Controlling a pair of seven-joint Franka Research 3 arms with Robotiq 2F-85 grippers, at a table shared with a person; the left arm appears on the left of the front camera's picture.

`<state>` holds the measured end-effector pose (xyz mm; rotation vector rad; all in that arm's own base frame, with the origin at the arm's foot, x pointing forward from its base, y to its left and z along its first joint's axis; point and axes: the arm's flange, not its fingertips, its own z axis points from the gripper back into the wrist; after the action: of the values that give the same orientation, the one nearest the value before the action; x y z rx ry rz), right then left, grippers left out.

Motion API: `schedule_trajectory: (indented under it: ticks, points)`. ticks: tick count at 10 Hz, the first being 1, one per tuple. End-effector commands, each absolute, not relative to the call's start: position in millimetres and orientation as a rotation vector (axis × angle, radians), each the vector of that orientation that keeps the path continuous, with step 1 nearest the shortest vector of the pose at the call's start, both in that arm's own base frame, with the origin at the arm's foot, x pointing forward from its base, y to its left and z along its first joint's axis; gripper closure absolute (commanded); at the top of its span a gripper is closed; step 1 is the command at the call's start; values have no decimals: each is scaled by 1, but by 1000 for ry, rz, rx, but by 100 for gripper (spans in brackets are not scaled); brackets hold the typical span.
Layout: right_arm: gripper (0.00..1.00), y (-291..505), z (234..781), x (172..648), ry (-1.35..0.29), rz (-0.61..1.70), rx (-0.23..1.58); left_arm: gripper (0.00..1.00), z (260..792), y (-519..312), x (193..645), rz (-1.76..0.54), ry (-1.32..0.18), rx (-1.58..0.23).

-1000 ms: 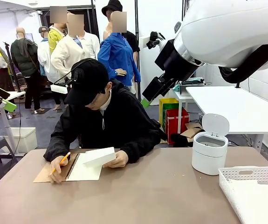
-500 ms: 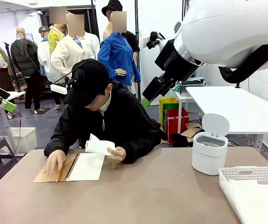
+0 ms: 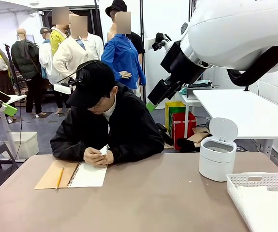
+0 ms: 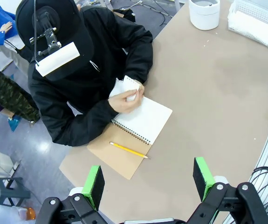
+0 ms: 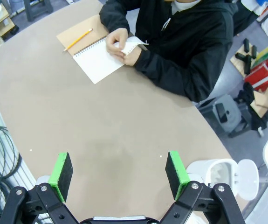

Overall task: Sort the paper based on its condition.
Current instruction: If a person hands you a paper, place it in the Organizing basket , and if it's crumpled, put it in the Trash can.

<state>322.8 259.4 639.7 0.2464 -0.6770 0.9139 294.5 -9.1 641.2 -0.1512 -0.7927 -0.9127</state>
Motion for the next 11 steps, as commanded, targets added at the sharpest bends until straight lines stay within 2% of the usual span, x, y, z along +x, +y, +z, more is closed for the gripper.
schedule_trajectory:
  ticks: [1, 11]
  points:
    - [0, 260, 640, 322, -677, 914, 248, 0, 642, -8, 295, -906, -803, -146]
    - [0, 260, 640, 322, -677, 914, 248, 0, 642, -8, 295, -906, -803, -146]
